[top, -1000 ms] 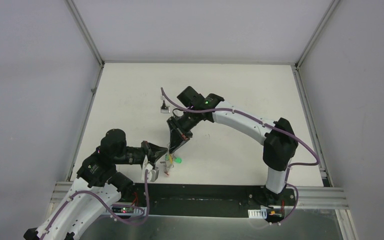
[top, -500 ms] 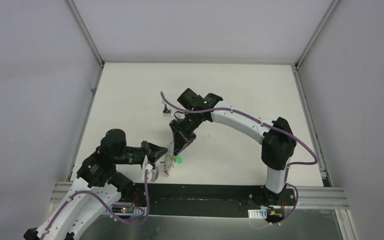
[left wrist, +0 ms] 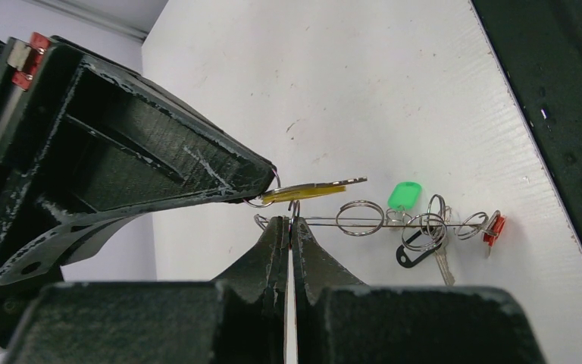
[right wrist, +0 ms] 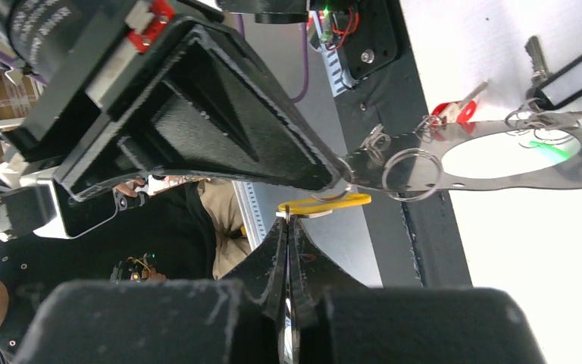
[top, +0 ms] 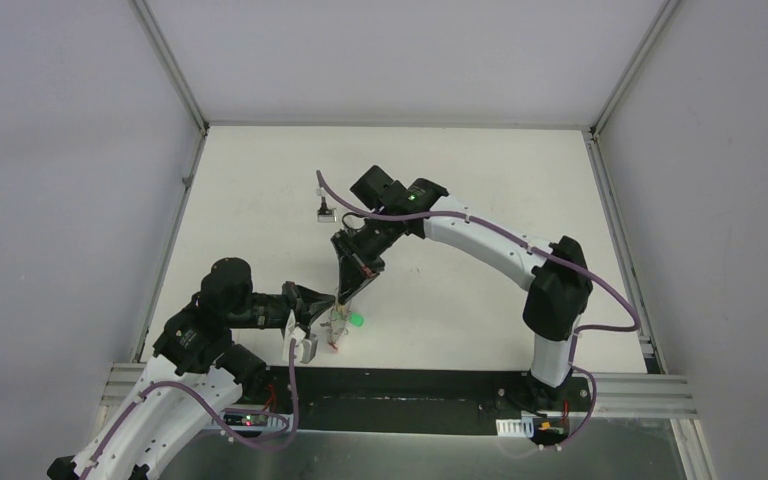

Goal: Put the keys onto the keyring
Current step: Insert the key onto the keyring.

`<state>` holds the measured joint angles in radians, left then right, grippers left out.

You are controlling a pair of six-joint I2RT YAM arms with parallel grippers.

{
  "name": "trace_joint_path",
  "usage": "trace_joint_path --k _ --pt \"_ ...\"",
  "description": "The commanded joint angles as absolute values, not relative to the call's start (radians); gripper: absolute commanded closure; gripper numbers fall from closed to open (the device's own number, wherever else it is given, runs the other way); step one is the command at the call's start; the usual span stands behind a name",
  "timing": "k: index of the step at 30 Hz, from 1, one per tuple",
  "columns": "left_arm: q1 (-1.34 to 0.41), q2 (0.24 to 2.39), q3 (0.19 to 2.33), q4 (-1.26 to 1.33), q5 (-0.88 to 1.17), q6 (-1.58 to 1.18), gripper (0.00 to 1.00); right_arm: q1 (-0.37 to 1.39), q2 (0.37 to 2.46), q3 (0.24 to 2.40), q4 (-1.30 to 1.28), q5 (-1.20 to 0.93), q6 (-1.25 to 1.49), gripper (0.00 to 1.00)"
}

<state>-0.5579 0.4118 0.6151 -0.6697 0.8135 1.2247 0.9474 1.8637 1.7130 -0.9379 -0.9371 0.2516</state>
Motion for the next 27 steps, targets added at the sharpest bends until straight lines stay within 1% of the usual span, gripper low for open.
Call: trace_joint_path --k 1,16,27 --pt "-0.569 0.412 0.659 -0.627 0.851 1.262 1.00 0.967 1.858 1.772 -0.914 -0.989 0.241 1.00" --pt "-0.570 0.409 0.659 -0.627 0.850 1.258 1.00 0.974 1.898 1.798 -0.961 -0.904 0.254 1.00" --pt "-0.570 0.402 0.657 -0.627 0.851 1.255 1.00 0.974 1.911 1.815 -0.989 -0.889 0.295 1.00"
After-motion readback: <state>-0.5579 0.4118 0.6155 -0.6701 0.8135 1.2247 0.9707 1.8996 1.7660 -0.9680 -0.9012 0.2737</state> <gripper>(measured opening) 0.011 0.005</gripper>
